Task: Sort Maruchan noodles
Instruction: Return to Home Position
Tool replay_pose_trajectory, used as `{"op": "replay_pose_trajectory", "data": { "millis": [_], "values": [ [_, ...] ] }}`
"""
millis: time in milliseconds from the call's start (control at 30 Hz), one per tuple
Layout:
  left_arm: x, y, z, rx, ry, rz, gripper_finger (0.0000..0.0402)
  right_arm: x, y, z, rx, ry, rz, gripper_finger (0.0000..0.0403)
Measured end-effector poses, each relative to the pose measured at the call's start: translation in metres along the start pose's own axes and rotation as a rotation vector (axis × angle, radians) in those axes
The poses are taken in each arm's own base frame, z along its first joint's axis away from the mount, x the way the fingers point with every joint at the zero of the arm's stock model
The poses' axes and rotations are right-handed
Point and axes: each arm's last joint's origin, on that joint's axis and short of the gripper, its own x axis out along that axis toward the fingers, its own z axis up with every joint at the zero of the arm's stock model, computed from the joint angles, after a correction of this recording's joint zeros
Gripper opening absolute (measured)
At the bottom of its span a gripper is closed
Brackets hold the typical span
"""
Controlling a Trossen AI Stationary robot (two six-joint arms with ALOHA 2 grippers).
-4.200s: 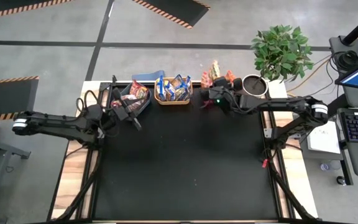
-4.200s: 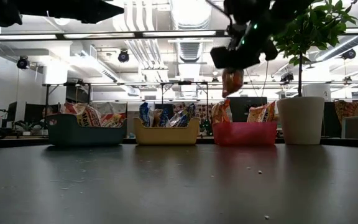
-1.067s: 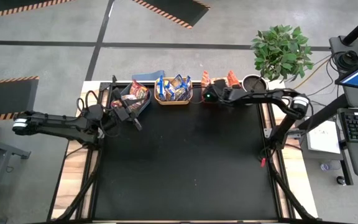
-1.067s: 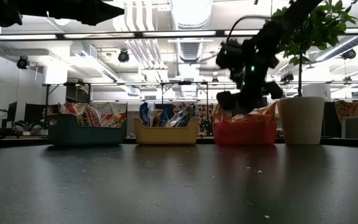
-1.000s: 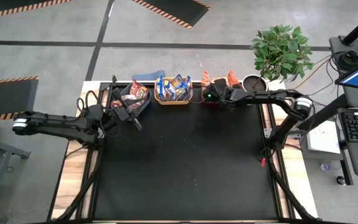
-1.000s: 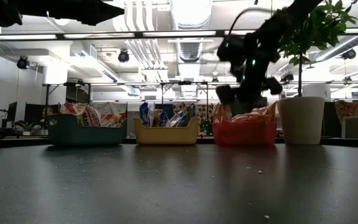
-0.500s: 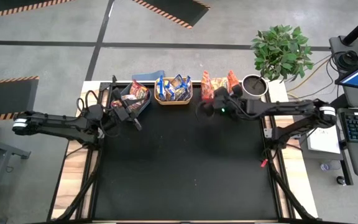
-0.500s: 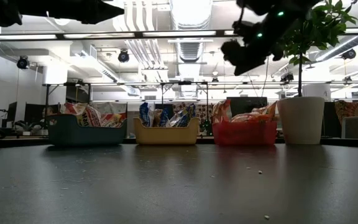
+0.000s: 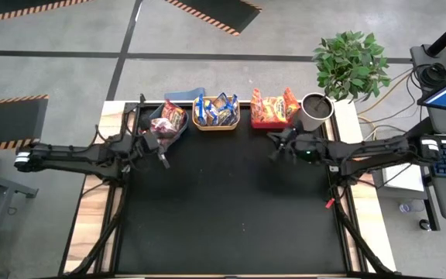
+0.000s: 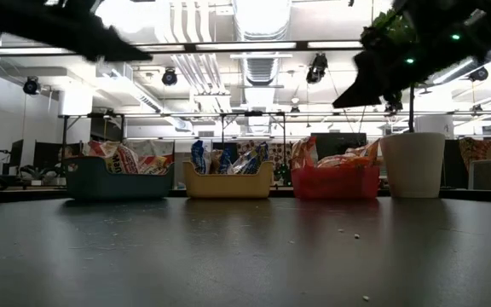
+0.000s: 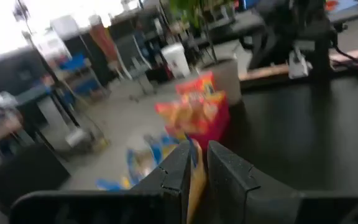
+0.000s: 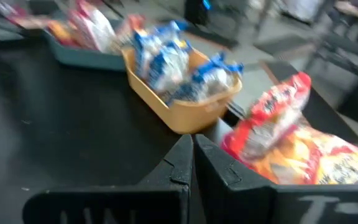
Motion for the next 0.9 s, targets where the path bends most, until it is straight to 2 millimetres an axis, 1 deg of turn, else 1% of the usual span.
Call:
{"op": "replay_pose_trajectory", "data": {
  "millis": [100, 200, 267, 367, 533, 700, 900],
  "values": [
    [-0.007, -0.004, -0.020, -0.074, 0.024, -0.031, 0.0039, -0.011, -0.008, -0.007, 0.000, -0.083, 0.085, 0.0009],
    [-0.016, -0.006, -0.032, -0.115, -0.012, -0.083, 0.0039, -0.022, -0.015, -0.014, 0.007, -0.150, 0.141, 0.0009],
    [-0.023, -0.005, -0.038, -0.128, -0.045, -0.101, 0.0039, -0.029, -0.019, -0.019, 0.017, -0.184, 0.144, 0.0009],
    [-0.033, 0.000, -0.040, -0.150, -0.113, -0.080, 0.0039, -0.039, -0.025, -0.027, 0.032, -0.222, 0.144, 0.0009],
    [-0.046, 0.003, -0.048, -0.190, -0.196, -0.056, 0.0039, -0.050, -0.029, -0.040, 0.047, -0.273, 0.189, 0.0009],
    [-0.052, 0.002, -0.061, -0.214, -0.240, -0.044, 0.0039, -0.057, -0.032, -0.053, 0.040, -0.310, 0.222, 0.0009],
    [-0.050, -0.005, -0.078, -0.278, -0.230, -0.054, 0.0039, -0.063, -0.036, -0.064, 0.025, -0.395, 0.212, 0.0009]
  ]
}}
